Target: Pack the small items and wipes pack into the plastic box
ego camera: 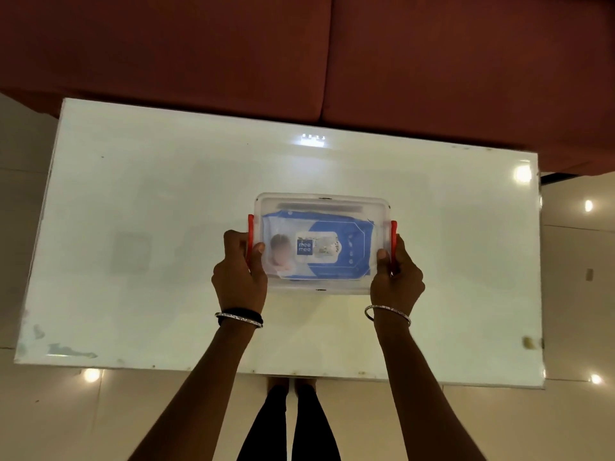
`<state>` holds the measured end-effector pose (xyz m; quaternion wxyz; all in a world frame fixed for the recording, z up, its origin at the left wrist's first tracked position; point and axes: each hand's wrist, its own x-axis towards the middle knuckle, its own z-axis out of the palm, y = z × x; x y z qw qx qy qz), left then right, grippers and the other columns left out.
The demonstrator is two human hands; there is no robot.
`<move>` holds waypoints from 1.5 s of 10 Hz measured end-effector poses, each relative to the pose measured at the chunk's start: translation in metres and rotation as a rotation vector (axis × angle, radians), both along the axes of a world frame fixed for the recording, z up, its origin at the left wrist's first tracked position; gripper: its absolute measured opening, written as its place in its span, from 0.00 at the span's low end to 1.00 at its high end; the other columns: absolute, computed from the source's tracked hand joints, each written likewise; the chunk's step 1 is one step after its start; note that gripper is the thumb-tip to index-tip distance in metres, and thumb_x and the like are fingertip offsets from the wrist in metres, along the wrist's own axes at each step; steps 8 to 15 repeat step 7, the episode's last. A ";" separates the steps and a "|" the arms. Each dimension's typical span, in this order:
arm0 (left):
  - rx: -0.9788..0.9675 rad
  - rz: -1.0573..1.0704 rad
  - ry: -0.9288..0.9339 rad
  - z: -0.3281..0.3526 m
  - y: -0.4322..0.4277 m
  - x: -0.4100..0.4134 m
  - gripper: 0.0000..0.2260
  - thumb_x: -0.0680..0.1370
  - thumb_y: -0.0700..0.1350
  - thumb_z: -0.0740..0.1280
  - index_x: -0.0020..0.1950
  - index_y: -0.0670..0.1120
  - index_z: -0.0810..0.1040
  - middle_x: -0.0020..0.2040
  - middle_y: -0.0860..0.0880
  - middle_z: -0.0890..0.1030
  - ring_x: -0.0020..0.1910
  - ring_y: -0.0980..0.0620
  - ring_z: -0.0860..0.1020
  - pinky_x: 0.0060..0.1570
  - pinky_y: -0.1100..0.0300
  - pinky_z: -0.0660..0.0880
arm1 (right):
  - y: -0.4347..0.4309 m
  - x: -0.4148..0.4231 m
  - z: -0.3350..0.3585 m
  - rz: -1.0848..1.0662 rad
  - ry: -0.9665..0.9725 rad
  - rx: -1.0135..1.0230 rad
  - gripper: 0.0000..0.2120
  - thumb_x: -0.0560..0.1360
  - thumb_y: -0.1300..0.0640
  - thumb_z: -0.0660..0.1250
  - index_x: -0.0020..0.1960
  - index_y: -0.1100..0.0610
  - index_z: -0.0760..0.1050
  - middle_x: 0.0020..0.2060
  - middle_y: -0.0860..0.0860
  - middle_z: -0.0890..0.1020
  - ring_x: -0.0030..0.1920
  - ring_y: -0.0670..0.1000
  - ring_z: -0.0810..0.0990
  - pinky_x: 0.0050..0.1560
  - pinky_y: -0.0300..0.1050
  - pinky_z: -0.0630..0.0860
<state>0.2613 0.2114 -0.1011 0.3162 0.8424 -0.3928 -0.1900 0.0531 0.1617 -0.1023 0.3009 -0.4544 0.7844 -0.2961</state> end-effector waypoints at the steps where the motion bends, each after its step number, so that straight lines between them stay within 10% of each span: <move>1: 0.003 0.004 0.016 -0.004 -0.001 0.000 0.10 0.79 0.47 0.64 0.53 0.40 0.72 0.36 0.45 0.82 0.28 0.50 0.75 0.28 0.70 0.64 | 0.001 0.001 -0.001 0.015 0.038 0.001 0.19 0.79 0.57 0.65 0.70 0.59 0.74 0.58 0.56 0.84 0.54 0.53 0.83 0.58 0.41 0.73; 4: 0.095 -0.032 0.090 0.022 0.009 -0.001 0.16 0.79 0.40 0.63 0.67 0.41 0.71 0.53 0.43 0.83 0.47 0.41 0.83 0.44 0.56 0.77 | 0.000 0.000 0.013 0.054 0.019 0.140 0.22 0.80 0.53 0.64 0.73 0.59 0.70 0.63 0.57 0.81 0.60 0.58 0.81 0.64 0.53 0.75; 6: 0.572 -0.206 0.143 0.062 0.013 -0.005 0.29 0.79 0.40 0.62 0.78 0.45 0.54 0.70 0.41 0.73 0.66 0.40 0.74 0.63 0.51 0.71 | -0.004 -0.004 0.054 0.229 0.233 0.477 0.18 0.79 0.54 0.65 0.65 0.63 0.74 0.60 0.60 0.81 0.60 0.62 0.80 0.60 0.51 0.76; 15: 0.752 -0.350 0.072 0.086 0.005 0.003 0.22 0.80 0.44 0.60 0.74 0.44 0.63 0.67 0.41 0.75 0.64 0.42 0.75 0.61 0.53 0.72 | 0.003 -0.003 0.081 0.291 0.313 0.577 0.19 0.77 0.56 0.66 0.66 0.62 0.73 0.62 0.60 0.80 0.63 0.61 0.78 0.61 0.49 0.74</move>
